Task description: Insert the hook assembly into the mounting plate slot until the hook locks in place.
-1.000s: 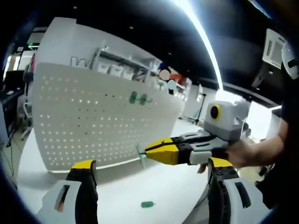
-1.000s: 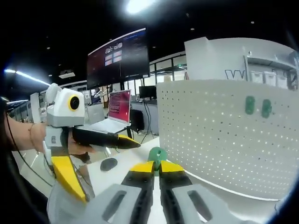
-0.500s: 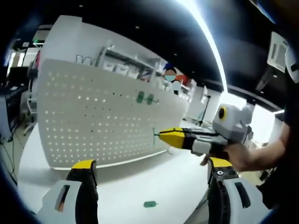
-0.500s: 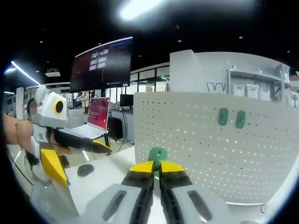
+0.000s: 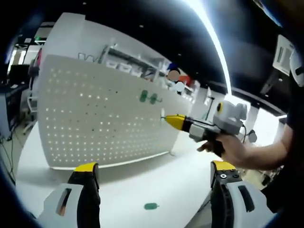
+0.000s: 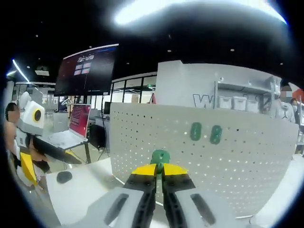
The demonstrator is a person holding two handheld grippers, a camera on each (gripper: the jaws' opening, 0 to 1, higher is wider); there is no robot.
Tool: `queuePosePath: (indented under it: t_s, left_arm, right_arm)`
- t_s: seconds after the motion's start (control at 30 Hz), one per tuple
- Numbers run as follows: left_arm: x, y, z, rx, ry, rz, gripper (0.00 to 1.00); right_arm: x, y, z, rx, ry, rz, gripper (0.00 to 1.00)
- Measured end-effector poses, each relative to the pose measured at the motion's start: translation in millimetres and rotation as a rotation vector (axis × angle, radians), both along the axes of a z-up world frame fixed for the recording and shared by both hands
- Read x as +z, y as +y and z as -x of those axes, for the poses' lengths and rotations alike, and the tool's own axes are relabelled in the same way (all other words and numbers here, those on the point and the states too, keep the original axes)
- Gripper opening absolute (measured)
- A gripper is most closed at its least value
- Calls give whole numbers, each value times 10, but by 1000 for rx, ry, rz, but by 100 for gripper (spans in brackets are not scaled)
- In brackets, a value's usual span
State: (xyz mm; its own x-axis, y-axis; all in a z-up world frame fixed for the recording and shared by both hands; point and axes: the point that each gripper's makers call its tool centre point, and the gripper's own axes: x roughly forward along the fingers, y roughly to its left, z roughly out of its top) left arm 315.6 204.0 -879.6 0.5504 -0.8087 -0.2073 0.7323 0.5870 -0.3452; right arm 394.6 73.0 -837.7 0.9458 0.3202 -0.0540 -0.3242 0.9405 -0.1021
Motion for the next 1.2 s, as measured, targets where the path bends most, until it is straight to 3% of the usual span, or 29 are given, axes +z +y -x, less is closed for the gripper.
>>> queuePosePath:
  t_s: [0.43,0.67,1.2]
  left_arm:
    - [-34,-40,-26,-13,-3,-6,100]
    - [-41,-71,-31,-24,2,7,100]
    - [-97,-86,-84,-16,21,10,100]
  right_arm:
    - [94,-497,-398,-111,-57,18,0]
    - [131,-666,-481,-154,-86,-9,0]
    - [364,-1190,-703,-293,-178,16,0]
